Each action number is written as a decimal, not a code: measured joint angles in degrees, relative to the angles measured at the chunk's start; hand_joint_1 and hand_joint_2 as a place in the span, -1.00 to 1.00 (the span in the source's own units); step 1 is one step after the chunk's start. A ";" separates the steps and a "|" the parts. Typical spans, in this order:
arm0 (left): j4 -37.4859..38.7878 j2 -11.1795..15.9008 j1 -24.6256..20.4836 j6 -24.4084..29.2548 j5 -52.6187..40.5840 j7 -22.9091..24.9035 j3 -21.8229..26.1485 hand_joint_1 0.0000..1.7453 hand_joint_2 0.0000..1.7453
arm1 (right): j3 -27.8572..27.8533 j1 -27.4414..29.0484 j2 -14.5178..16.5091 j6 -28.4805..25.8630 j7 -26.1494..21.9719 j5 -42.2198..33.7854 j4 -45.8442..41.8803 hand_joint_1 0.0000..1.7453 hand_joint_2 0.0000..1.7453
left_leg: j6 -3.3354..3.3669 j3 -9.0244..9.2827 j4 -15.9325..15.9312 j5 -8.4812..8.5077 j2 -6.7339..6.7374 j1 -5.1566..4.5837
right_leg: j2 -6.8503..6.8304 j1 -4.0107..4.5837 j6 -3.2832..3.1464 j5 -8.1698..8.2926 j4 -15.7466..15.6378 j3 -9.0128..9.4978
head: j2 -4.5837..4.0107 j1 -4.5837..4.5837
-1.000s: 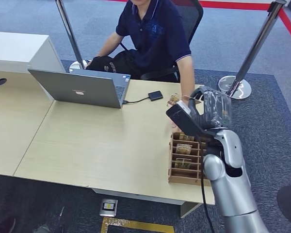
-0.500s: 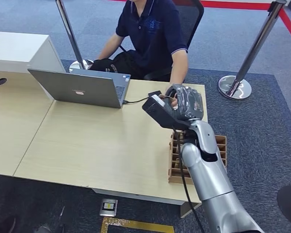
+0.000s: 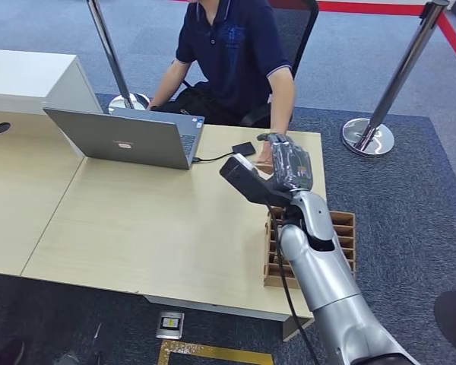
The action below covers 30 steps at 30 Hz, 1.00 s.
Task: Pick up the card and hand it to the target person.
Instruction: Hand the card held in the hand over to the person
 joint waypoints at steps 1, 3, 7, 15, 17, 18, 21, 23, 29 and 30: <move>0.00 0.00 0.00 0.00 -0.01 0.00 0.00 -1.00 -1.00 | 0.00 0.00 -0.01 -0.37 0.02 0.03 0.17 -1.00 -1.00 | 0.00 0.00 0.00 0.00 0.00 0.00 | 0.00 0.00 0.00 0.00 0.00 0.00 | 0.00 0.00; 0.00 -0.01 0.00 0.00 -0.01 -0.01 0.00 -1.00 -1.00 | 0.00 0.08 -0.05 -1.52 0.08 0.01 0.29 -1.00 -1.00 | 0.00 0.00 0.00 0.00 0.00 0.00 | 0.00 0.00 0.00 0.00 0.00 0.00 | 0.00 0.00; 0.00 -0.01 0.03 0.00 0.18 -0.03 0.00 -1.00 -1.00 | -0.01 1.16 -0.56 -4.74 0.49 -0.08 -1.45 -1.00 -1.00 | 0.00 0.01 0.01 0.00 0.00 0.00 | 0.00 0.00 0.00 0.00 -0.02 -0.02 | 0.00 0.00; 0.02 -0.15 0.33 -0.03 1.41 0.02 0.05 -1.00 -1.00 | -4.74 16.28 -4.27 -19.80 4.94 6.68 -22.99 -1.00 -1.00 | 0.04 -0.08 0.00 -0.06 -0.13 0.00 | 0.00 0.00 0.02 -0.02 -0.14 -0.05 | 0.00 0.01; 0.03 -0.19 0.43 -0.07 1.39 0.11 0.06 -1.00 -1.00 | -8.10 21.53 -4.99 -22.77 4.51 7.56 -30.44 -1.00 -1.00 | 0.03 -0.12 0.00 -0.10 -0.11 -0.01 | 0.00 -0.01 0.02 -0.03 -0.15 -0.10 | 0.00 0.01; 0.04 -0.21 0.43 -0.11 1.35 0.17 0.07 -1.00 -1.00 | -9.97 24.03 -4.93 -23.63 3.32 7.41 -34.02 -1.00 -1.00 | 0.03 -0.13 0.00 -0.11 -0.10 -0.01 | 0.00 -0.01 0.03 -0.04 -0.16 -0.13 | 0.00 0.01; 0.08 -0.30 0.60 -0.26 1.21 0.39 0.08 -1.00 -1.00 | -18.29 30.30 -2.44 -25.66 -5.95 2.69 -44.48 -1.00 -1.00 | 0.02 -0.15 -0.01 -0.12 -0.13 -0.01 | 0.00 -0.02 0.04 -0.06 -0.18 -0.17 | 0.00 0.00; 0.12 -0.43 0.69 -0.28 1.14 0.51 0.10 -1.00 -1.00 | -26.33 33.03 -0.10 -26.35 -13.61 -4.29 -50.37 -1.00 -1.00 | 0.00 -0.11 -0.03 -0.12 -0.12 -0.01 | 0.00 -0.02 0.02 -0.06 -0.19 -0.15 | 0.00 -0.01; 0.17 -0.77 0.59 -0.51 0.54 -0.09 0.13 -1.00 -1.00 | -49.55 39.13 2.63 -26.38 -25.24 -30.54 -58.05 -1.00 -1.00 | 0.02 -0.05 -0.03 -0.14 -0.16 -0.03 | 0.00 -0.03 0.05 -0.07 -0.20 -0.05 | 0.00 0.01; 0.18 -0.80 0.51 -0.64 0.53 -0.32 0.13 -1.00 -1.00 | -52.84 39.63 2.78 -26.35 -26.25 -33.30 -57.58 -1.00 -1.00 | 0.03 -0.04 -0.03 -0.14 -0.16 -0.03 | 0.00 -0.04 0.05 -0.08 -0.21 -0.04 | 0.00 0.01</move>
